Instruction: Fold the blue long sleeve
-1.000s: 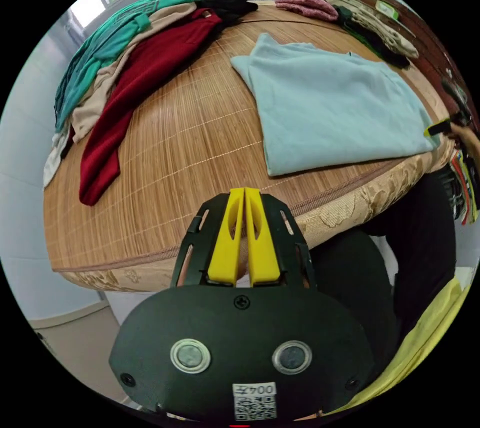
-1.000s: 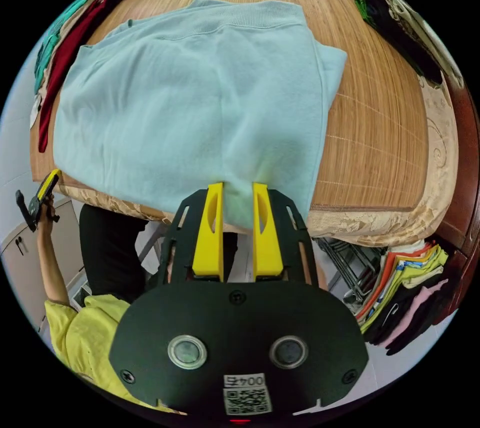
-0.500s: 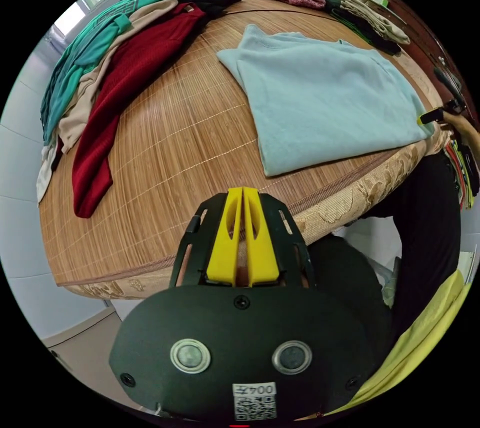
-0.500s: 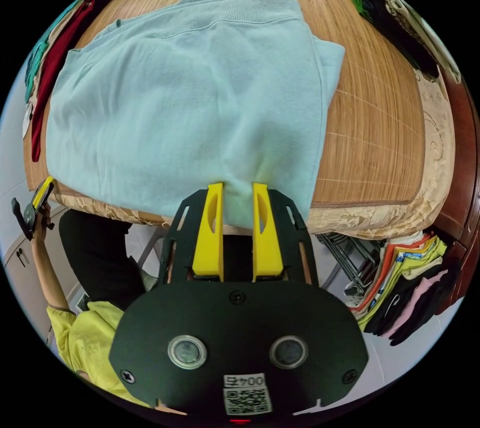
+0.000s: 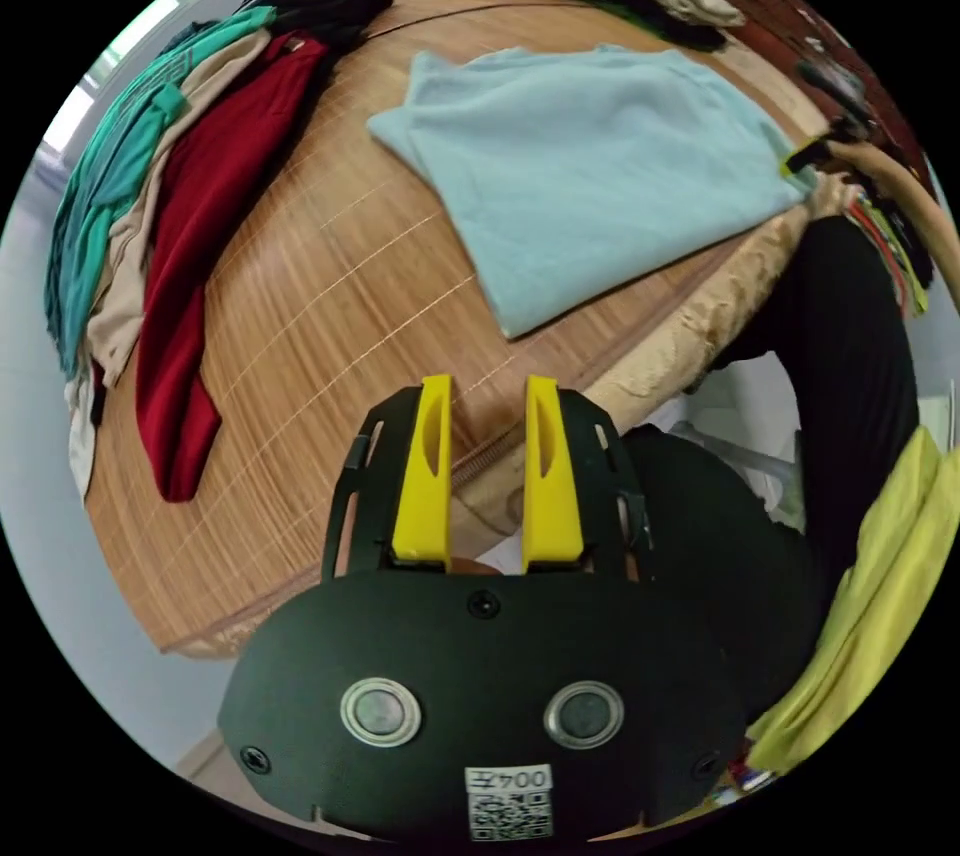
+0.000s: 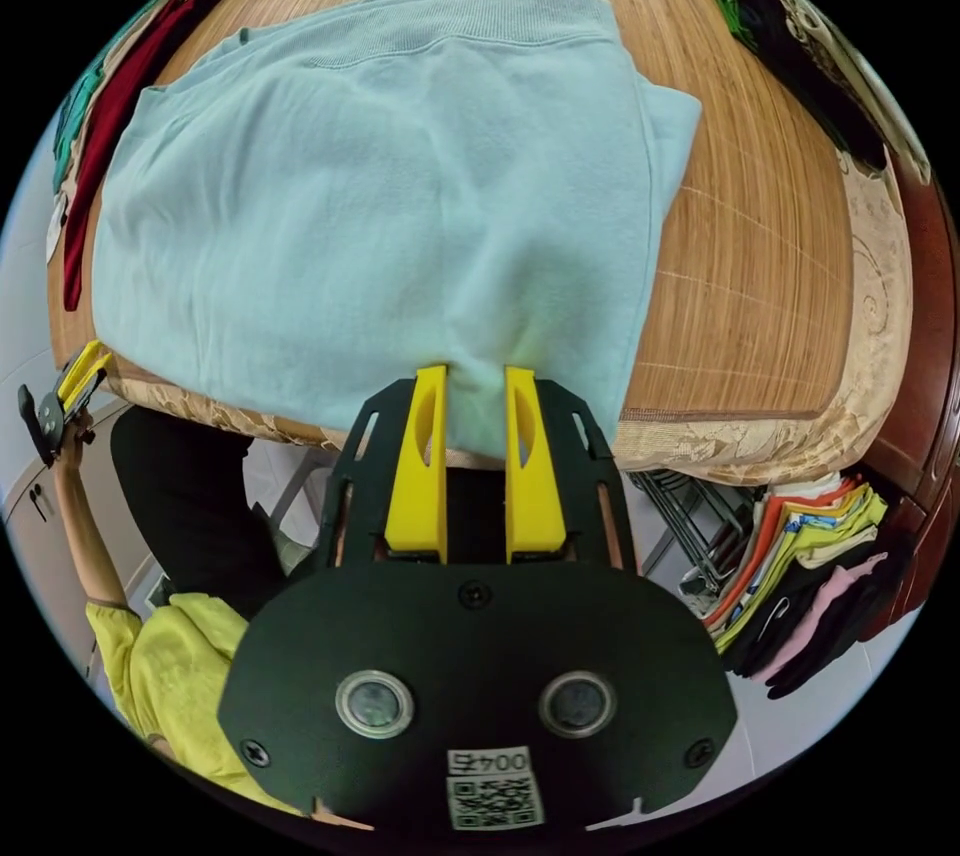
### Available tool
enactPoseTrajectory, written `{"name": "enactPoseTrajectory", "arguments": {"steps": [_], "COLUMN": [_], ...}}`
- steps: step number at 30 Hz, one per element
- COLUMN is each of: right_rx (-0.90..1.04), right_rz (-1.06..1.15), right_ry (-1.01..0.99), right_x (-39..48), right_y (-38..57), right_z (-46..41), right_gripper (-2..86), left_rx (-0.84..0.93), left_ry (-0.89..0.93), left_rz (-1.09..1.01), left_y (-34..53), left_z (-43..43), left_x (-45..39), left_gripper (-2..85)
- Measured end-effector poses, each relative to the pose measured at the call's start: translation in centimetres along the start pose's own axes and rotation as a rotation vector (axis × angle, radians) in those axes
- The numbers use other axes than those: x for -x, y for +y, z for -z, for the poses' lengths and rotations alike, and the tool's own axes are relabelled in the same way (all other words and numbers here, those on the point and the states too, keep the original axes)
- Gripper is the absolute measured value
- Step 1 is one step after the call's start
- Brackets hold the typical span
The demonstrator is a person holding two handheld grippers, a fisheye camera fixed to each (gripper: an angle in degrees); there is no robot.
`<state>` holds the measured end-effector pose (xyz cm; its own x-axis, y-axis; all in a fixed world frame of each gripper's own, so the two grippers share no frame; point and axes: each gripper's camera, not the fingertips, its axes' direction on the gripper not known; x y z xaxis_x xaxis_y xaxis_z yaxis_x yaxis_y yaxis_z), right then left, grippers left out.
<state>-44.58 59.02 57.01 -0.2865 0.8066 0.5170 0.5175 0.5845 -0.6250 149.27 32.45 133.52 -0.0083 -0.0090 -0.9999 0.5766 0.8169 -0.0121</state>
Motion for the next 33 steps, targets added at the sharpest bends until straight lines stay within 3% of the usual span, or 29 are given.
{"name": "enactPoseTrajectory", "arguments": {"steps": [3,11,17,25,33], "right_rx": [0.017,0.038,0.036,0.038,0.052], "right_rz": [0.027,0.062,0.082,0.136,0.204], "right_ry": [0.016,0.003,-0.005,-0.057,-0.032], "right_x": [-0.2,-1.9,-3.4,-6.2,-7.3], "right_y": [-0.2,0.2,1.1,2.6,4.1], "right_z": [-0.2,-0.2,0.2,1.1,2.2], "right_gripper": [9.2,9.1,8.9,8.8,8.9], "left_rx": [-0.125,-0.125,-0.091,-0.066,-0.075], "left_ry": [0.053,0.010,-0.035,0.146,0.104], "left_rz": [-0.102,-0.231,-0.239,-0.079,-0.079], "left_y": [1.3,-0.9,-1.6,-1.2,-0.3], "left_z": [1.6,1.5,1.1,-0.5,2.1], "left_x": [-0.1,-1.9,-0.7,4.0,4.6], "left_gripper": [11.5,9.5,4.1,1.7,1.0]}}
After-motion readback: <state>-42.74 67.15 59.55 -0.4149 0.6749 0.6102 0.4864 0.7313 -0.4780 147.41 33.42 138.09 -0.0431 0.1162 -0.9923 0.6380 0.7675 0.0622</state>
